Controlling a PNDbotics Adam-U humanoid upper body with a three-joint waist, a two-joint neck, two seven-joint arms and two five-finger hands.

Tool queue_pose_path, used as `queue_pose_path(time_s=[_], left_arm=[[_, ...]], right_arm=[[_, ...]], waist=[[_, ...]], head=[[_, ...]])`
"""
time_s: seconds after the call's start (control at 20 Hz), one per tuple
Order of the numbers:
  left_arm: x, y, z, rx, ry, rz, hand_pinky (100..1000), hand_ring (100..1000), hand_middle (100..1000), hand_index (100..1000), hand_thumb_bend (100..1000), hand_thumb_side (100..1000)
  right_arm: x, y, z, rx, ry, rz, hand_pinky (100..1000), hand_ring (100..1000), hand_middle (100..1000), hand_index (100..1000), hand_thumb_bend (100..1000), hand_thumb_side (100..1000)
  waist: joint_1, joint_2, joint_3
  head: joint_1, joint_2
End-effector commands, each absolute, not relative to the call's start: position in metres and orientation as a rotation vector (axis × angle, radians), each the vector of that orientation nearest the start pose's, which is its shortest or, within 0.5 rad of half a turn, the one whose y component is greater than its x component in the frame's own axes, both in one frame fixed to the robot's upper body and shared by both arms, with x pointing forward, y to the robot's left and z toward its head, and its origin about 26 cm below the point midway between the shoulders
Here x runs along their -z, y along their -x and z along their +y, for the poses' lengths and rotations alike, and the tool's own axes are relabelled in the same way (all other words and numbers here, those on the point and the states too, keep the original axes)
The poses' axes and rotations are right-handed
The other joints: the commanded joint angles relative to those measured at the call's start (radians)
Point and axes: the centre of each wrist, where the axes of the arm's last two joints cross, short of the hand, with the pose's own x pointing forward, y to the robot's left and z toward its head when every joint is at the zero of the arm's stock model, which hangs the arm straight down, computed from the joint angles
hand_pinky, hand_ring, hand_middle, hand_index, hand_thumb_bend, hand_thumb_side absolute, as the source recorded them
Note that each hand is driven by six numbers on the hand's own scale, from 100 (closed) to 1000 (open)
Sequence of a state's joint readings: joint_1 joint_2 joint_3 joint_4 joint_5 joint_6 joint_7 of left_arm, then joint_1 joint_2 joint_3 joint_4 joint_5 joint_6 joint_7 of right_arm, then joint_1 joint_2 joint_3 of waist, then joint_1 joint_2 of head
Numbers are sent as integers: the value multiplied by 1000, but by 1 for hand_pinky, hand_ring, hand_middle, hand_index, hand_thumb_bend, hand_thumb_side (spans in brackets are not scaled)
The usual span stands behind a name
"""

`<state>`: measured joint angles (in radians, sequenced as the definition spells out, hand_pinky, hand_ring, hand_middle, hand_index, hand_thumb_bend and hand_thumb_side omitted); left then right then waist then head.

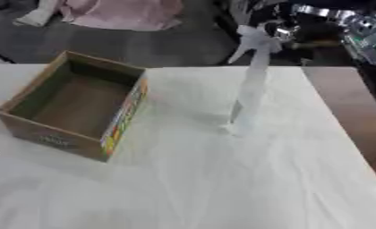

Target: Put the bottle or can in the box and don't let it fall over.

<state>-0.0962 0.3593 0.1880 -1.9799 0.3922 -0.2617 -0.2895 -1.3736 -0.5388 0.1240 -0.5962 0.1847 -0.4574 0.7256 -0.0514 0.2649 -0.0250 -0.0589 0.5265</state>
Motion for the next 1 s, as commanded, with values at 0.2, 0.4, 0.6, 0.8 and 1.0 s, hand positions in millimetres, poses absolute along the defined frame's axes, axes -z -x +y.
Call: queue_pose_path(time_s=[0.2, 0.4, 0.6, 0.8, 1.0], left_arm=[[-168, -271, 332, 370, 149, -2361, 603, 675, 665, 902, 120, 785], [-168, -271, 332, 367, 146, -2355, 604, 676, 665, 902, 121, 784], [-167, -270, 333, 363, 144, -2350, 604, 677, 665, 902, 121, 783], [-167, -270, 333, 357, 145, -2349, 605, 677, 666, 902, 122, 781], [-166, -269, 334, 344, 143, -2345, 605, 677, 665, 902, 122, 782]], right_arm=[[-367, -501, -305, -1739, 261, -1863, 834, 1000, 893, 941, 100, 592], [-380, -498, -304, -1719, 264, -1904, 832, 1000, 891, 939, 100, 574], [-390, -496, -299, -1725, 262, -1932, 830, 1000, 889, 936, 100, 563], [-391, -495, -295, -1733, 256, -1935, 828, 1000, 888, 935, 100, 562], [-388, -496, -292, -1755, 244, -1928, 826, 1000, 888, 936, 100, 578]], waist=[[-2, -21, -5], [-5, -28, -13], [-7, -35, -22], [-8, -43, -27], [-4, -50, -33]], head=[[4, 5], [6, 12], [7, 19], [10, 27], [23, 37]])
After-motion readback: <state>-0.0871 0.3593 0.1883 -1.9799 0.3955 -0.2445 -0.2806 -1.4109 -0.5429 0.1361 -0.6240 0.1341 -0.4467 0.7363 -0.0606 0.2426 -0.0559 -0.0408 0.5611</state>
